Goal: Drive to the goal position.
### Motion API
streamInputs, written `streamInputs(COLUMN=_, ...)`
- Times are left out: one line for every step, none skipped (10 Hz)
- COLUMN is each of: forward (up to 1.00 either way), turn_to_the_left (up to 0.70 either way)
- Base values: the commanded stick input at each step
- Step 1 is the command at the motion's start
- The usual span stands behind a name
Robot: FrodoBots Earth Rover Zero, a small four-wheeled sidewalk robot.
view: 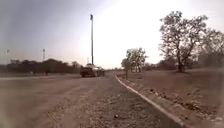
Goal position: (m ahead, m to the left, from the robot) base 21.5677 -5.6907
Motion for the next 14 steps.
streamInputs(forward=0.70, turn_to_the_left=0.07)
streamInputs(forward=0.70, turn_to_the_left=0.00)
streamInputs(forward=0.70, turn_to_the_left=0.00)
streamInputs(forward=0.70, turn_to_the_left=0.00)
streamInputs(forward=0.70, turn_to_the_left=0.00)
streamInputs(forward=0.70, turn_to_the_left=0.00)
streamInputs(forward=0.70, turn_to_the_left=0.00)
streamInputs(forward=0.70, turn_to_the_left=0.00)
streamInputs(forward=0.70, turn_to_the_left=0.00)
streamInputs(forward=0.70, turn_to_the_left=0.00)
streamInputs(forward=0.70, turn_to_the_left=0.00)
streamInputs(forward=0.70, turn_to_the_left=0.00)
streamInputs(forward=0.70, turn_to_the_left=-0.35)
streamInputs(forward=0.70, turn_to_the_left=-0.35)
